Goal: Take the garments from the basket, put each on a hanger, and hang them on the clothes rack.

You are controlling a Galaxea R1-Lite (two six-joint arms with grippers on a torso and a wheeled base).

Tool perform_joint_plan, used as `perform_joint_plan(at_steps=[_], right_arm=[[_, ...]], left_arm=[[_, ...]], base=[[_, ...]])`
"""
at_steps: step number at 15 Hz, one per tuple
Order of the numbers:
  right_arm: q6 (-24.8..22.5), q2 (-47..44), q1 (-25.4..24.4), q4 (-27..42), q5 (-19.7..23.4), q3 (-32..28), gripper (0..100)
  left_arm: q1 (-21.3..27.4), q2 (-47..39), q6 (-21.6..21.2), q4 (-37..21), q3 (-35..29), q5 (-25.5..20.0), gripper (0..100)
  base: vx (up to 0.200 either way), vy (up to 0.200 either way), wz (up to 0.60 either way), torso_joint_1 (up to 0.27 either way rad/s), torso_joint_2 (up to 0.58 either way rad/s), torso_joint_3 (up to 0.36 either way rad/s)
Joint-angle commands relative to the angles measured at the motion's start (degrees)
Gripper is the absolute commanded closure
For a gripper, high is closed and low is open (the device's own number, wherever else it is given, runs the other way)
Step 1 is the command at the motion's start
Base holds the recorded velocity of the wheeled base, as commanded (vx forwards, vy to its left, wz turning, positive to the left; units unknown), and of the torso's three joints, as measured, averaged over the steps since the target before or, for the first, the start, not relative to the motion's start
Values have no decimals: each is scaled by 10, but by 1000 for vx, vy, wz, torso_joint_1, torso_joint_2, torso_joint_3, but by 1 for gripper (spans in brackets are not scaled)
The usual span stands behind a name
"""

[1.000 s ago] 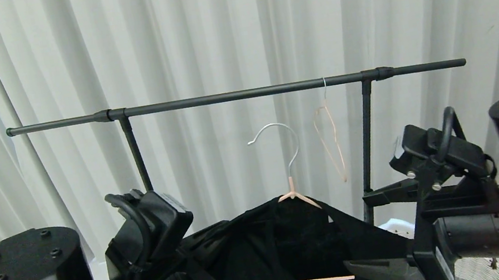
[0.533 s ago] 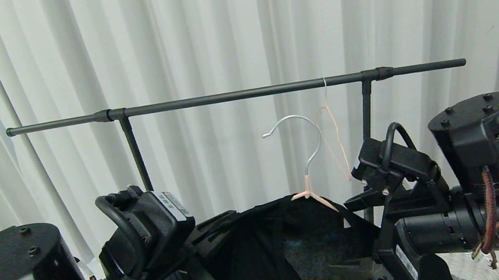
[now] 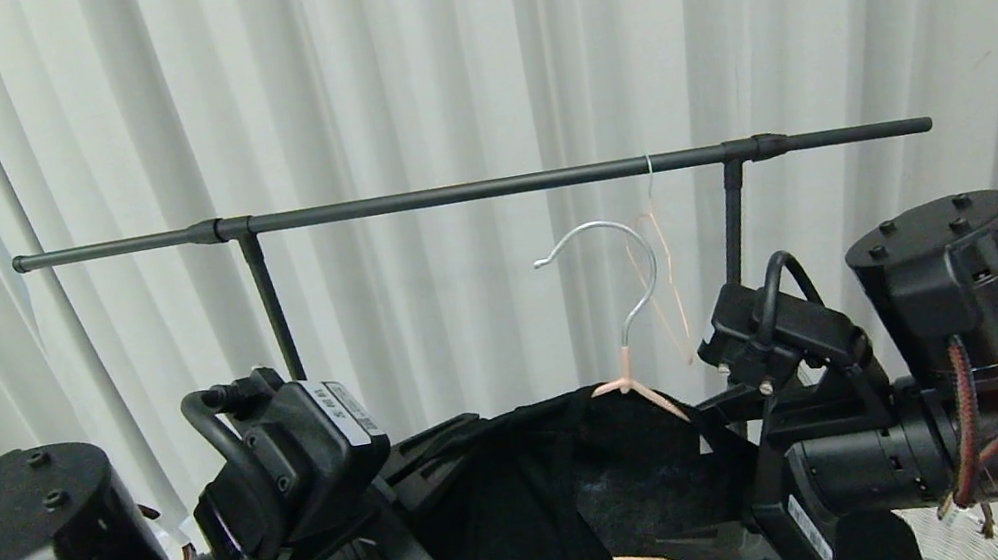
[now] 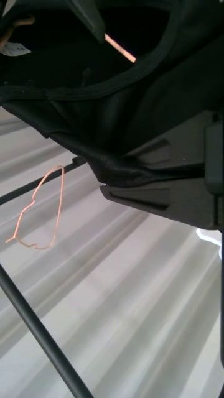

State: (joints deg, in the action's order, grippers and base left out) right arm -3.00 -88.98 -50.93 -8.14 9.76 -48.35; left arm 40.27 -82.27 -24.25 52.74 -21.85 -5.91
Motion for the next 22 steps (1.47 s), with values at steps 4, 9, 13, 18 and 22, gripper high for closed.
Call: perform_joint_plan(at_steps=[4, 9, 13, 18, 22], right_arm=[[8, 0, 0, -1, 5, 1, 100], [18, 4, 0, -3, 4, 2, 100], [11, 18, 4, -5, 2, 0, 100], [-62, 63, 50, -8, 1, 4, 100], [-122, 93, 79, -8, 12, 6, 100]], left_arm=[[1, 4, 1, 0, 0, -1, 100], [4, 4, 0, 0, 1, 3, 100], [-1, 0, 2, 0, -2, 5, 0], [-41, 4, 7, 13, 3, 5, 0], [-101, -32, 6, 13, 36, 5, 0]], base=[[0, 0, 0, 0, 0, 0], [0, 0, 0, 0, 0, 0], [0, 0, 0, 0, 0, 0], [0, 0, 0, 0, 0, 0], [0, 0, 0, 0, 0, 0]])
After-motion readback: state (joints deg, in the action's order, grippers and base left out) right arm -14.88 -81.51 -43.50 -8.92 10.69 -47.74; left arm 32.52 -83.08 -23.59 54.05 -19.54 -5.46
